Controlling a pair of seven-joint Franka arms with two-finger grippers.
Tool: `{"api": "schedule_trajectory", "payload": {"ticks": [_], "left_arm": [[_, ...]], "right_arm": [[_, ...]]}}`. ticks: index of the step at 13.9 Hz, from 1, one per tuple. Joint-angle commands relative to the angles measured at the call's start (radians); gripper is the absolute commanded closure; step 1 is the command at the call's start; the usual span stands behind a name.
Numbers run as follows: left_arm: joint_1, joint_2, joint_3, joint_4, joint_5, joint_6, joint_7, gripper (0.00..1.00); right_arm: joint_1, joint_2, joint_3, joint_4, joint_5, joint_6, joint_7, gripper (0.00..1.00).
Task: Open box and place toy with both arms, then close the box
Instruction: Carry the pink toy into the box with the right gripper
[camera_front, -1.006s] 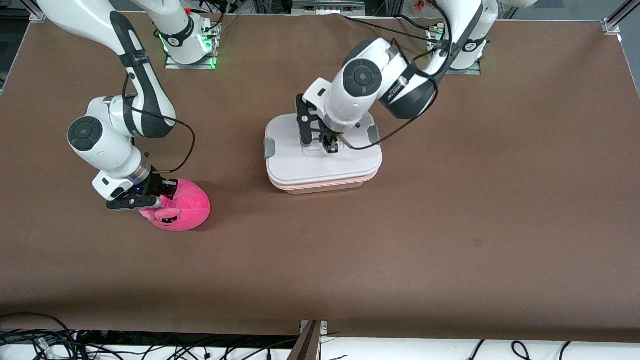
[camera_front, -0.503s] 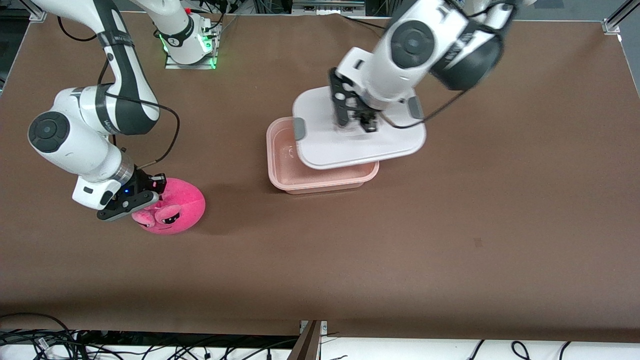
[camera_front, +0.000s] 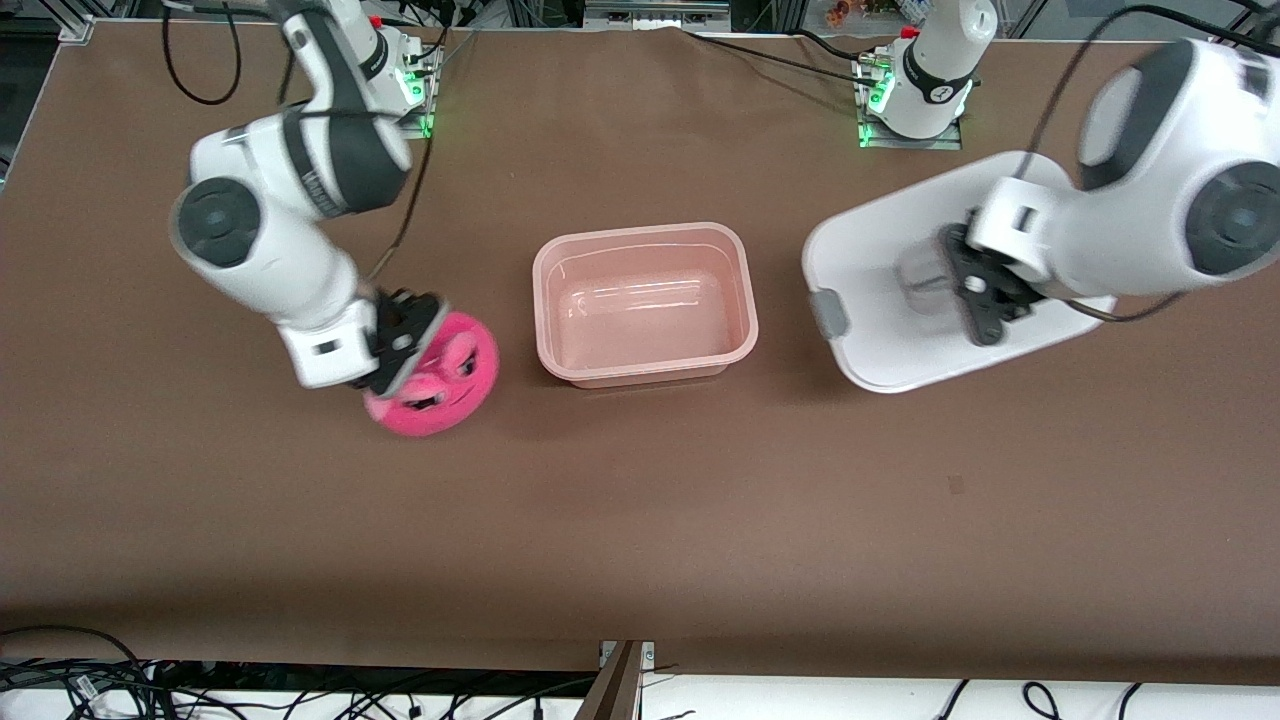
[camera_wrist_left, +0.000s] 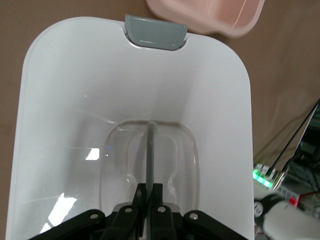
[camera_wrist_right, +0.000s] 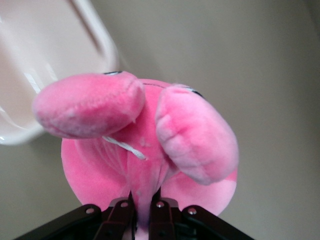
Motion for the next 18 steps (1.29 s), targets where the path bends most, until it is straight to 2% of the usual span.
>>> {"api": "schedule_trajectory", "payload": {"ticks": [1,3,9,11,18], "left_arm": [[0.083,0.054,-0.017,0.019,0.074,0.049,0.212,1.00],[0.123,0.066,-0.019,0.022,0.072,0.082,0.324,1.00],[0.121,0.080,-0.022,0.031,0.067,0.082,0.341,1.00],[0.118,0.080,-0.024,0.033,0.067,0.080,0.341,1.00],[0.124,0.083,-0.024,0.033,0.036,0.080,0.340,1.00]], "right_arm": [[0.008,0.007,0.137,0.051,0.009,-0.034,-0.063,1.00],[0.035,0.011,0.208,0.080,0.000,-0.037,-0.056,1.00],[0.167,0.035,0.213,0.065,-0.081,-0.034,-0.102,1.00],[0.170,0.067,0.213,0.065,-0.157,-0.034,-0.116,1.00],[0.184,0.170,0.210,0.068,-0.224,0.070,-0.103,1.00]]}}
